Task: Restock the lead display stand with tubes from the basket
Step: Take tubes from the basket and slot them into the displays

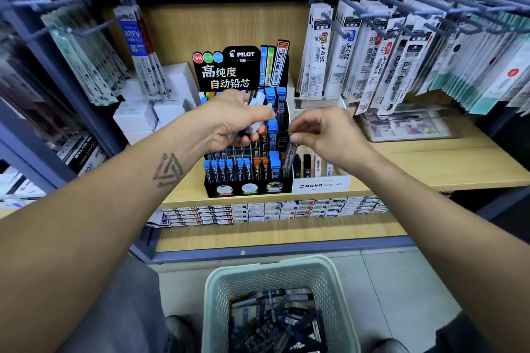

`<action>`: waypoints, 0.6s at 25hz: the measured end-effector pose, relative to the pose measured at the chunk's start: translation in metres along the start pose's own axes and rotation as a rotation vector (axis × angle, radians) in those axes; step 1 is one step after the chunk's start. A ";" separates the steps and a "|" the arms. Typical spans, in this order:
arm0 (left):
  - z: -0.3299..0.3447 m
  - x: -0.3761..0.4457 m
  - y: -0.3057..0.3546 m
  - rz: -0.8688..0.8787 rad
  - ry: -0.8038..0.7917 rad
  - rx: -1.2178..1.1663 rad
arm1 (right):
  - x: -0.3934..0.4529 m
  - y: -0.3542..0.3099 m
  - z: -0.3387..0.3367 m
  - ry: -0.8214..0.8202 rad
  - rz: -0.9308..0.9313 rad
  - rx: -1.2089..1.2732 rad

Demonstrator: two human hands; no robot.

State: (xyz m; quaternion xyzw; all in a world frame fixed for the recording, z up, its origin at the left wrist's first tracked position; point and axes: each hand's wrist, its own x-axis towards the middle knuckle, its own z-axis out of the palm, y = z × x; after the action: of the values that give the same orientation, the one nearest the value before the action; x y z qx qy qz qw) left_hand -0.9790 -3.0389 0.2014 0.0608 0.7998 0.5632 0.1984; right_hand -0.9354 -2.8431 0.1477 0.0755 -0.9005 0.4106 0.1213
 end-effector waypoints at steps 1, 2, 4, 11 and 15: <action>0.001 0.000 -0.001 -0.005 -0.004 0.005 | -0.003 0.002 0.005 -0.004 -0.003 -0.051; 0.003 -0.001 -0.002 -0.008 -0.006 0.009 | -0.007 0.003 0.010 0.001 -0.030 -0.106; 0.005 -0.001 -0.003 -0.015 -0.005 0.016 | -0.013 0.002 0.016 0.003 -0.115 -0.194; 0.012 -0.003 -0.003 -0.027 -0.034 0.023 | -0.020 0.006 0.016 -0.002 -0.220 -0.304; 0.015 0.001 -0.005 -0.036 -0.046 0.019 | -0.027 0.014 0.025 -0.091 -0.302 -0.407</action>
State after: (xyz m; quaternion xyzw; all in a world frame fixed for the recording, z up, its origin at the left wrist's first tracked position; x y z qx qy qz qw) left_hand -0.9733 -3.0270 0.1920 0.0615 0.8013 0.5505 0.2262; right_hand -0.9163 -2.8518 0.1146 0.2016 -0.9477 0.1945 0.1531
